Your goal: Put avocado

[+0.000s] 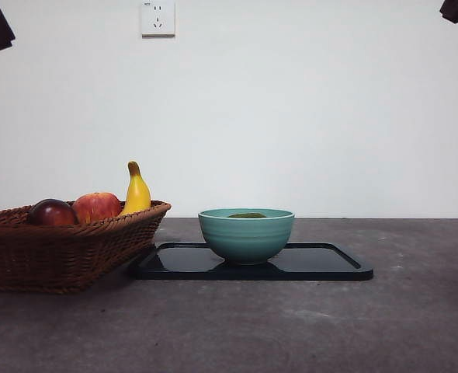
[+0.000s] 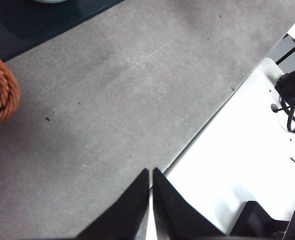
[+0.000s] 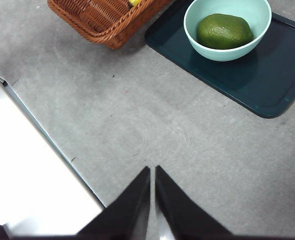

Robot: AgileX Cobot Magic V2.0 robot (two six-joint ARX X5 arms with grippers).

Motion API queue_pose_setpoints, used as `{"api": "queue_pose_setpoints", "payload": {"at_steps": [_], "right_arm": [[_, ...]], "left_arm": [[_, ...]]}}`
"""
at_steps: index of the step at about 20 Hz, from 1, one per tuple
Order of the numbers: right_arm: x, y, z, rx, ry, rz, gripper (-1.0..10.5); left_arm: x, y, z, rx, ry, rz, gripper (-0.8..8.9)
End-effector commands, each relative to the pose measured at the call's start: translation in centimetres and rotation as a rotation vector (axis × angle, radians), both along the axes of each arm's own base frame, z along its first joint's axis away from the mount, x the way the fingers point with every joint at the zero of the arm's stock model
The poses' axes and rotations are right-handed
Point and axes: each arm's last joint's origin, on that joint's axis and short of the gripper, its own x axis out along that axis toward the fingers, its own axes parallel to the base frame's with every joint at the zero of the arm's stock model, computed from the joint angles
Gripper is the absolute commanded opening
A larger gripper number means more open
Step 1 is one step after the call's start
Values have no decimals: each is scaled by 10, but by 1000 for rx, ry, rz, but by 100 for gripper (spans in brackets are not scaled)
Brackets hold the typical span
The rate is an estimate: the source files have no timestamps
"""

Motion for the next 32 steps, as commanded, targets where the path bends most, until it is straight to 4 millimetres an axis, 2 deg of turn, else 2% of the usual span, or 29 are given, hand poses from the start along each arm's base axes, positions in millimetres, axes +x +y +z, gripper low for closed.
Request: {"api": "queue_pose_setpoints", "payload": {"at_steps": [1,6,8,11,14,17,20,26,32], "right_arm": [[1,2,2,10,-2,1,7],[1,2,2,11,-2,2,7],[1,2,2,11,-2,2,7],[1,2,2,11,-2,2,7],[1,2,2,11,-2,2,7],[1,2,2,11,-2,2,7],[1,2,2,11,-2,2,7],[1,2,2,11,-2,2,7],[1,2,2,11,-2,2,7]], "left_arm": [[1,-1,1,-5,-9,-15,8],[-2,1,5,-8,-55,-8,9],[0,8,16,-13,-265,20,9],[1,28,41,-103,-646,172,8],[-9,55,44,-122,-981,439,8],[-19,72,18,-68,-1133,661,9],[-24,80,-19,-2,-1153,792,9],[-23,86,-89,60,-1069,848,8],[-21,86,-123,80,-1024,852,8]]}}
